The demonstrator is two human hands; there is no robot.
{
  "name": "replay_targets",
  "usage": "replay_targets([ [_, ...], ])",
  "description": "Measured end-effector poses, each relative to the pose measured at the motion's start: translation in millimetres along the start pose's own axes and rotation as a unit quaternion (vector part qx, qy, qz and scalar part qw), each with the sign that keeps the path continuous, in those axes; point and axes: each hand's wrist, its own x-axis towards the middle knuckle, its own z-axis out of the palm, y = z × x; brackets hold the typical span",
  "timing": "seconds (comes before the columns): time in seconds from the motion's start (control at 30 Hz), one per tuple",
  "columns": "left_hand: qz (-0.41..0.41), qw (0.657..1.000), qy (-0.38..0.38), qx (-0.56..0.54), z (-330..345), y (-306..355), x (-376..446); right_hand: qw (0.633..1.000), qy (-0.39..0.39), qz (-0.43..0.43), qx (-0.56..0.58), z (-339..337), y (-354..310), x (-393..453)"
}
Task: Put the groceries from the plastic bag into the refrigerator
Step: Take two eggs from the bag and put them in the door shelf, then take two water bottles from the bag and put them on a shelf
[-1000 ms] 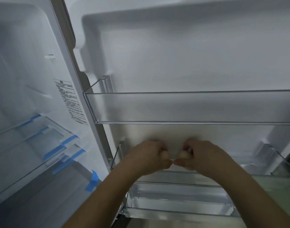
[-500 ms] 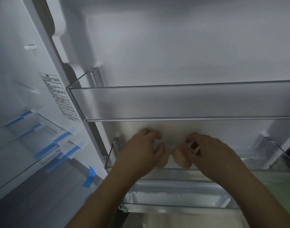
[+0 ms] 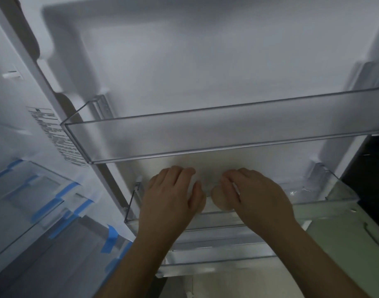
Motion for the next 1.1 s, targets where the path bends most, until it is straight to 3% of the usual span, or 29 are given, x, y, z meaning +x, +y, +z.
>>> replay_targets([
  [0.07, 0.014, 1.0, 0.005, -0.003, -1.5, -0.2, -0.8, 1.0, 0.021, -0.008, -0.003, 1.4, -0.1, -1.9],
  [0.3, 0.053, 0.997, -0.037, 0.036, -14.3, -1.2, -2.6, 1.0, -0.011, 0.015, -0.009, -11.6, -12.9, -16.5],
  [0.6, 0.139, 0.986, -0.076, -0.058, -22.1, 15.6, -41.0, 0.985, 0.014, 0.127, -0.117, -43.3, -37.3, -95.9],
  [0.83, 0.237, 0.958, -0.088, -0.133, -23.3, 90.3, -59.7, 0.944, -0.017, 0.251, -0.214, -99.4, -30.1, -175.7],
  [1.1, 0.371, 0.898, -0.126, -0.202, -42.7, 208.7, -90.9, 0.887, 0.022, 0.362, -0.287, -185.3, -12.3, -275.0],
])
